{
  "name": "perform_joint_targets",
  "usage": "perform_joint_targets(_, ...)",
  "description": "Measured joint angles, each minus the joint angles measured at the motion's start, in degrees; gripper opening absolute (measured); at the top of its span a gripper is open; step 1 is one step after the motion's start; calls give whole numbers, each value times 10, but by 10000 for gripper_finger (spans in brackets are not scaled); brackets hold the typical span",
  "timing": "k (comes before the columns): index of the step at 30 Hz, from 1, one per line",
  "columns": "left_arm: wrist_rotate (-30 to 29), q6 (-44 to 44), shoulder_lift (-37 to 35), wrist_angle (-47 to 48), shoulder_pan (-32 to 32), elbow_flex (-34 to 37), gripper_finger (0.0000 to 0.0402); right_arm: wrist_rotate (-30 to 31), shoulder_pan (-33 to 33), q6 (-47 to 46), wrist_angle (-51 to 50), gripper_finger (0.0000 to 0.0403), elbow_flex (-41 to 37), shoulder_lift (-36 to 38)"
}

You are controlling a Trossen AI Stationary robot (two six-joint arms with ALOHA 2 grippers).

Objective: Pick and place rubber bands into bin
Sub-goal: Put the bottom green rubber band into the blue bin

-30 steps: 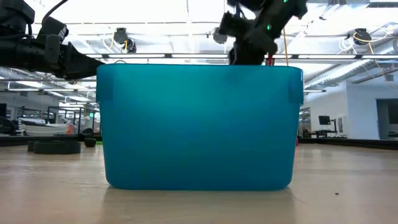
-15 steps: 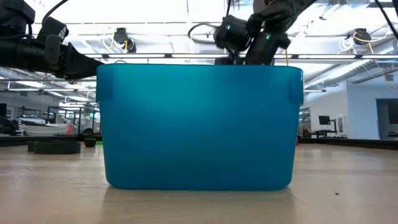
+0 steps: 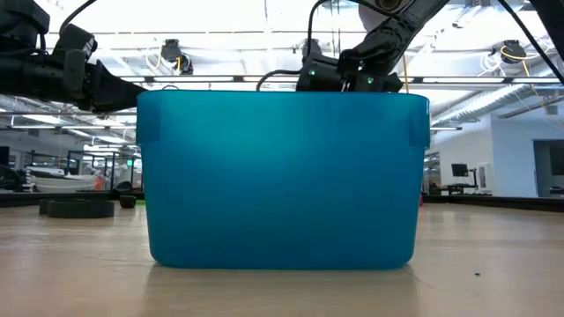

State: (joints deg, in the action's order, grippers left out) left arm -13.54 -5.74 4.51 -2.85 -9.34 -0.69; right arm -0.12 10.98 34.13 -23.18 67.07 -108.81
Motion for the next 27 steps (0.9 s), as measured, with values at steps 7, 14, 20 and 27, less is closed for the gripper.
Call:
perform_joint_targets(7, 0, 0, 0, 0, 0, 0, 267, -1, -1, -4, -2, 97, -1, -1)
perform_joint_targets(14, 0, 0, 0, 0, 0, 0, 267, -4, -1, -5, -1, 10, -1, -3)
perform_joint_targets(20, 0, 0, 0, 0, 0, 0, 267, 11, -2, -67, 5, 3, -2, 0)
perform_joint_targets(27, 0, 0, 0, -3, 0, 1, 267, 32, -9, -97, 3, 1, -5, 47)
